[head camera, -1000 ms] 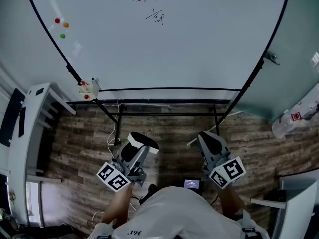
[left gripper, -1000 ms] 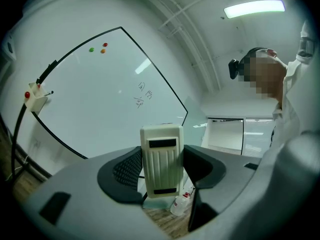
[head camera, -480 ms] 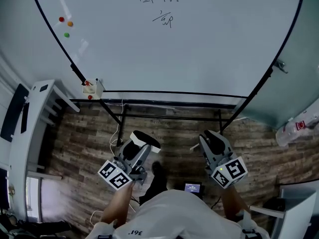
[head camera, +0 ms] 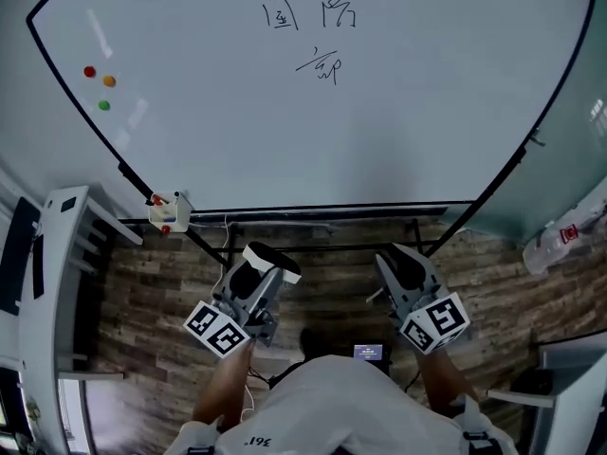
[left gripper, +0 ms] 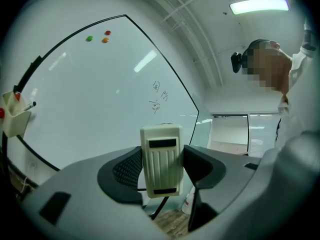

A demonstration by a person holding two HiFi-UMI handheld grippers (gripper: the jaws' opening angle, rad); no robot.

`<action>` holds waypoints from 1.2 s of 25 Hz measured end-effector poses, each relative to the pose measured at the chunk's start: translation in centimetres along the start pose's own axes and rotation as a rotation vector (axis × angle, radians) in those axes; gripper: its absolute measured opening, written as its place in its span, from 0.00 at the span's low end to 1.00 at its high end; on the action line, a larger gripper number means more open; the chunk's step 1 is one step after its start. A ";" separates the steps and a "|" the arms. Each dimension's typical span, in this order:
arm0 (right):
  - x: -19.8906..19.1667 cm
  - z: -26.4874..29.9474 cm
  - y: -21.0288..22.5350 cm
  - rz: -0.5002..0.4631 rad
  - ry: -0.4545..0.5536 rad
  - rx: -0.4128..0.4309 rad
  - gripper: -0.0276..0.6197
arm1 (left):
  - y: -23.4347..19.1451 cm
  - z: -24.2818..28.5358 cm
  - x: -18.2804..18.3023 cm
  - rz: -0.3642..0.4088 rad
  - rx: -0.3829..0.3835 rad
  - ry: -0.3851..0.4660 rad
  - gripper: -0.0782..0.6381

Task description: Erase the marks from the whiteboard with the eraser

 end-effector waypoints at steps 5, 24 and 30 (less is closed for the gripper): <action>0.9 4.2 0.2 -0.001 0.004 -0.044 0.19 | -4.4 1.5 2.7 0.023 -0.022 -0.013 0.47; 3.0 6.9 4.9 -0.021 0.006 -0.023 0.19 | -6.4 11.3 14.2 0.267 0.110 0.070 0.47; 3.6 5.5 7.1 -0.036 0.017 -0.012 0.19 | -4.6 14.4 22.9 0.433 0.261 0.184 0.47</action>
Point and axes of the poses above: the fingertips, and each gripper's own axes: z forward along the fingers, y to its right, x out of its top, the point moved 10 cm from there along -z, backward along the fingers, and after that the axes turned 11 degrees about -y, right-handed, at the moved point
